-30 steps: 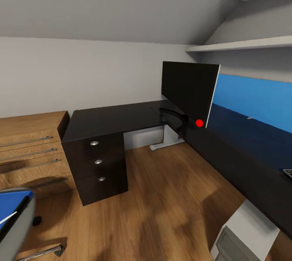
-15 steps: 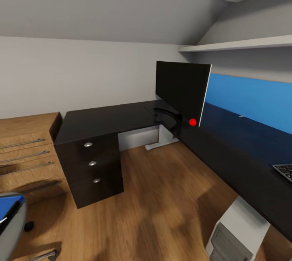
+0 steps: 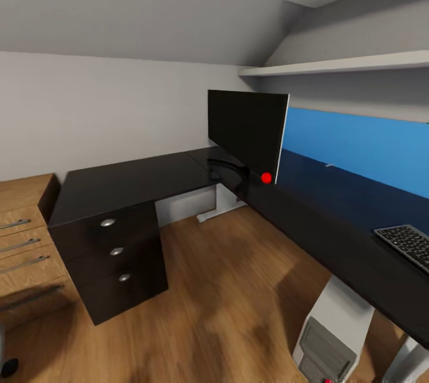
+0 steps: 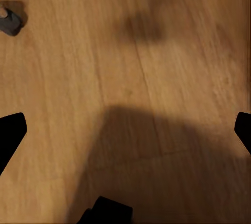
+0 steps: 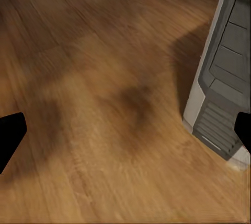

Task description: In the bedroom, organize the workspace by keeping the computer under the desk, ensuring the monitor is on the desk, placing the keyboard on the desk next to the monitor, placing the mouse on the desk next to the keyboard, moving the folder from the swivel chair onto the desk next to the mouse, stacking the notebook on top of the folder with the pen on top of the notebook, and positioning the swivel chair next to the desk.

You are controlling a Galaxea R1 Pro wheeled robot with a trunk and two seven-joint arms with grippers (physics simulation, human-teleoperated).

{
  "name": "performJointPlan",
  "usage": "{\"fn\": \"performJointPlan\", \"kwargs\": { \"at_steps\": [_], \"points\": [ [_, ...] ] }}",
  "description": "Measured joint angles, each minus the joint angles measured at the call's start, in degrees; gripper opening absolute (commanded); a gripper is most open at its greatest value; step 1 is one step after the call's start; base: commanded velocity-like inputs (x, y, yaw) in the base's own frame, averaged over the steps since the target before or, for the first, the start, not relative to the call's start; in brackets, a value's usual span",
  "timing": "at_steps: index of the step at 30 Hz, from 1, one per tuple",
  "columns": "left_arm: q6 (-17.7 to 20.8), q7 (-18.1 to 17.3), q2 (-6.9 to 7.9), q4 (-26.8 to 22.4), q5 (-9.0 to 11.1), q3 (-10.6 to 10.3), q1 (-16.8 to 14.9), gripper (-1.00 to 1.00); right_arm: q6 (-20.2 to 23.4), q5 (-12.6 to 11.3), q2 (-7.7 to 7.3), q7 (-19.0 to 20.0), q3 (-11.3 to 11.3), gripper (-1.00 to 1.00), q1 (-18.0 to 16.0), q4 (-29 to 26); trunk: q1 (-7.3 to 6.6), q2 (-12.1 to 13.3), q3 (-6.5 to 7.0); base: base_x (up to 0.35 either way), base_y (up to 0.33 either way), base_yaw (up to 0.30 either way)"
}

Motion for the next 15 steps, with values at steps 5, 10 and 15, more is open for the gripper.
{"fn": "performJointPlan", "kwargs": {
  "at_steps": [5,10,15],
  "points": [
    [0.03,0.00,-0.03,0.00,0.03,0.00,0.00,1.00,-0.03,0.01,0.00,0.01,0.00,1.00,0.00,0.00,0.00,0.00,0.00,0.006,0.008,-0.288],
    [-0.04,0.00,-0.04,0.00,0.03,0.00,0.00,1.00,0.00,0.01,0.00,0.01,0.00,1.00,0.00,-0.01,0.00,0.00,0.00,0.001,0.001,-0.291],
    [-0.03,0.00,-0.04,0.00,0.02,0.00,0.00,1.00,-0.01,0.03,0.00,0.01,0.00,1.00,0.00,-0.01,0.00,0.00,0.00,0.000,0.050,-0.291]
  ]
}}
